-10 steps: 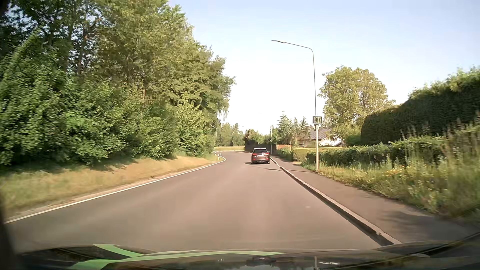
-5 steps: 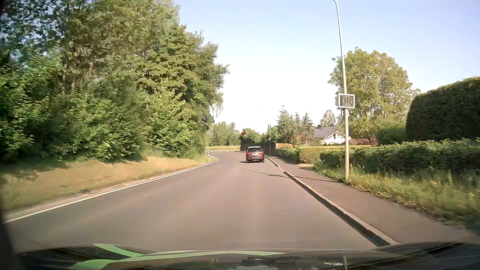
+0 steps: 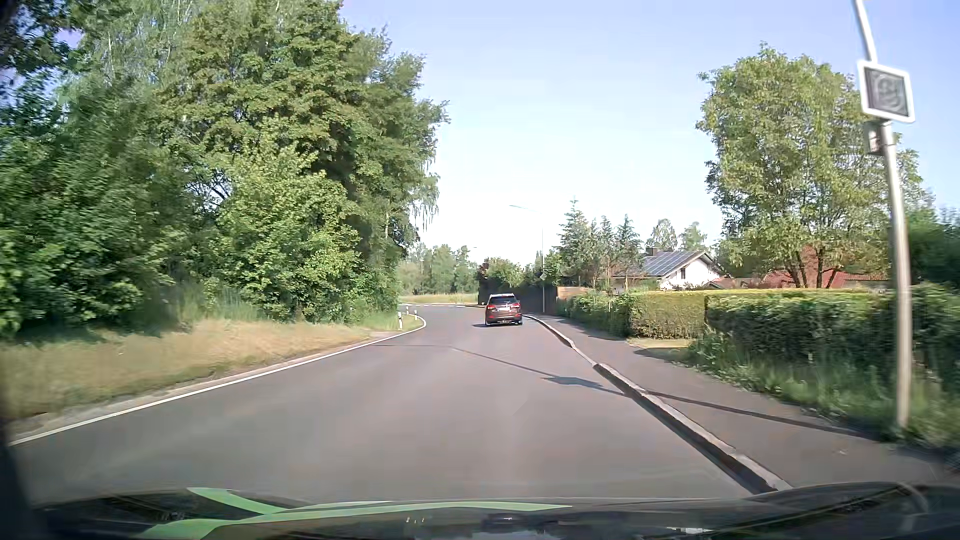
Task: Follow the waypoints while adhering to traffic rules and regulations
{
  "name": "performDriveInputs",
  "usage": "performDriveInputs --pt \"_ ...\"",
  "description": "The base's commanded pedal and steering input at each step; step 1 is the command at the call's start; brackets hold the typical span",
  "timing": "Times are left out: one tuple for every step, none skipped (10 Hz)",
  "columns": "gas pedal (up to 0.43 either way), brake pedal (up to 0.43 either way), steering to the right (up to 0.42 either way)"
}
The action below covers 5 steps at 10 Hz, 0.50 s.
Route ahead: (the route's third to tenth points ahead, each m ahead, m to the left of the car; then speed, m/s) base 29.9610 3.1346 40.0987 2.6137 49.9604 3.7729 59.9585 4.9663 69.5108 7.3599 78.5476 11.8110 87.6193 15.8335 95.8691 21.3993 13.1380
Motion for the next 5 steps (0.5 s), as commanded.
performDriveInputs --pt "0.067 0.0 -0.005" --pt "0.067 0.0 -0.005" --pt "0.067 0.0 -0.005" --pt "0.067 0.0 -0.005" --pt "0.067 0.0 -0.005"
